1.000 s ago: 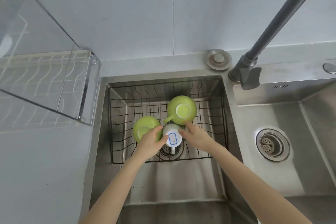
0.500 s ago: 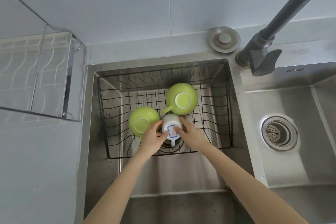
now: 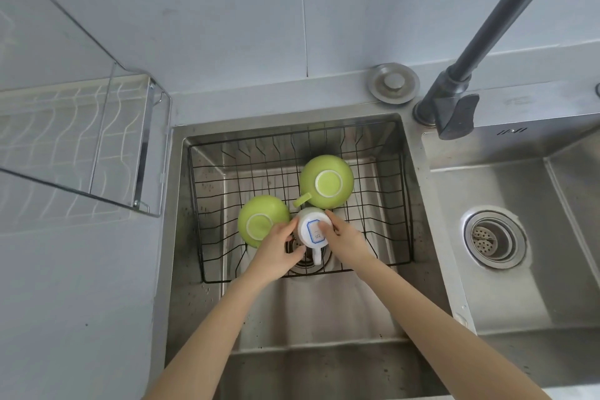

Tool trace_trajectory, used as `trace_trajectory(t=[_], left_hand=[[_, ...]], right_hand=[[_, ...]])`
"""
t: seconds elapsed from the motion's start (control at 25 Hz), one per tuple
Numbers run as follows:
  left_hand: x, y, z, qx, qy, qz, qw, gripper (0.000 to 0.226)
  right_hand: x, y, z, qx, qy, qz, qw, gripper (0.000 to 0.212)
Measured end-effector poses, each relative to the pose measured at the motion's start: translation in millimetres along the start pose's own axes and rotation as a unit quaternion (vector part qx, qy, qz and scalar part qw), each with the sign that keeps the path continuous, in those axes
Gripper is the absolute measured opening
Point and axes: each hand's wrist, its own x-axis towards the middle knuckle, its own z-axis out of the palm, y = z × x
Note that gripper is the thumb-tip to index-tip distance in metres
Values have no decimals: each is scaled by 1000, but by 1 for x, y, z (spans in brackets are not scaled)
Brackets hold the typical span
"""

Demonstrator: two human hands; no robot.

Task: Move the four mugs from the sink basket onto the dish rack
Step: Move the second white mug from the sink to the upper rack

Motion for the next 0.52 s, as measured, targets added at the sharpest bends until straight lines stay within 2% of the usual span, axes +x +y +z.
trace_trajectory(t=[0.28,0.52], left_hand=[[-25,16,2,-10,116,98,988,65],[-62,34,-5,-36,130,163,977,66]], right_hand=[[-33,-12,-14,23,27,-41,999,32],[-68,-20,-32,-13,22,-82,996,33]])
